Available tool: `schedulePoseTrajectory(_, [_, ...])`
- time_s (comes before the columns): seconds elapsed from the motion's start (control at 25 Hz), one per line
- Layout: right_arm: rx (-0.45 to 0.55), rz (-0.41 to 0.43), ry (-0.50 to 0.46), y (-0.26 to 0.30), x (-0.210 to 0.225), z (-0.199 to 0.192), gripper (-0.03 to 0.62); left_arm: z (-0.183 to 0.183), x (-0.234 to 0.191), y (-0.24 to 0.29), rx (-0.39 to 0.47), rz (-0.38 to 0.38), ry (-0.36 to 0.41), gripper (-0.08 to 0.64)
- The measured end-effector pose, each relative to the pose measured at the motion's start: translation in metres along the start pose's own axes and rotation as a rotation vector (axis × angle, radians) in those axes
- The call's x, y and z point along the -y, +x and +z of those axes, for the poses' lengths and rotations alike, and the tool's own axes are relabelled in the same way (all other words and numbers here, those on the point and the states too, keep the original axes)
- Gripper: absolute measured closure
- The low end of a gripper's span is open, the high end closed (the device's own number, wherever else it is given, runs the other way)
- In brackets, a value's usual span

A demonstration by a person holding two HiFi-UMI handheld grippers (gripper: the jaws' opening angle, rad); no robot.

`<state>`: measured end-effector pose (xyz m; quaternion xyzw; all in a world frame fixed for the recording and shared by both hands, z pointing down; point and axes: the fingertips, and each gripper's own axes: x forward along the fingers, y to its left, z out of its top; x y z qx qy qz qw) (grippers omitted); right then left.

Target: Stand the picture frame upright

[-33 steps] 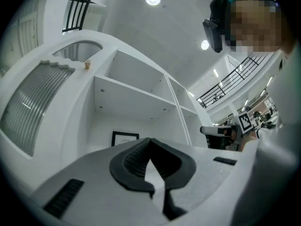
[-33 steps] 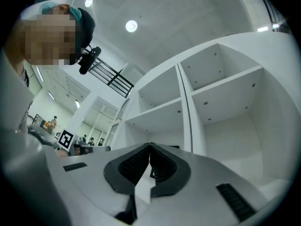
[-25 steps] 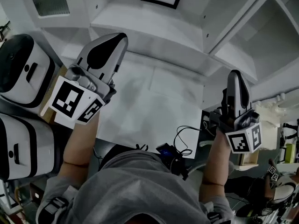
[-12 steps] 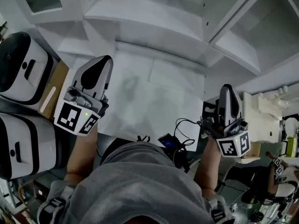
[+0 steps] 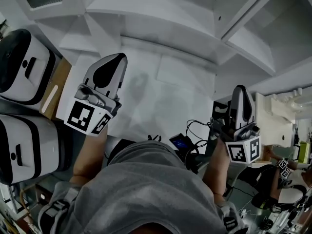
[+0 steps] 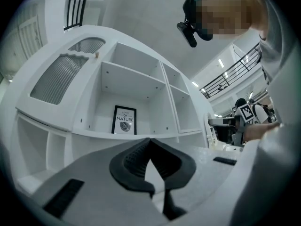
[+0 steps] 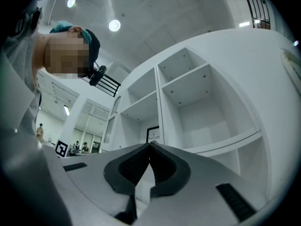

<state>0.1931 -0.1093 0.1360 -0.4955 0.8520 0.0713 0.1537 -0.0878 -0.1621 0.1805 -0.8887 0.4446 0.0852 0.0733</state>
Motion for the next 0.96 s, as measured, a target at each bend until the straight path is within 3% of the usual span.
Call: schedulePoseTrajectory(0.96, [0.016,-0.013,-0.046,-0.0017,-0.0009,-0.0033,0.566,-0.007,0.0019,0.0074,-0.011,0.008,0.007,0.554])
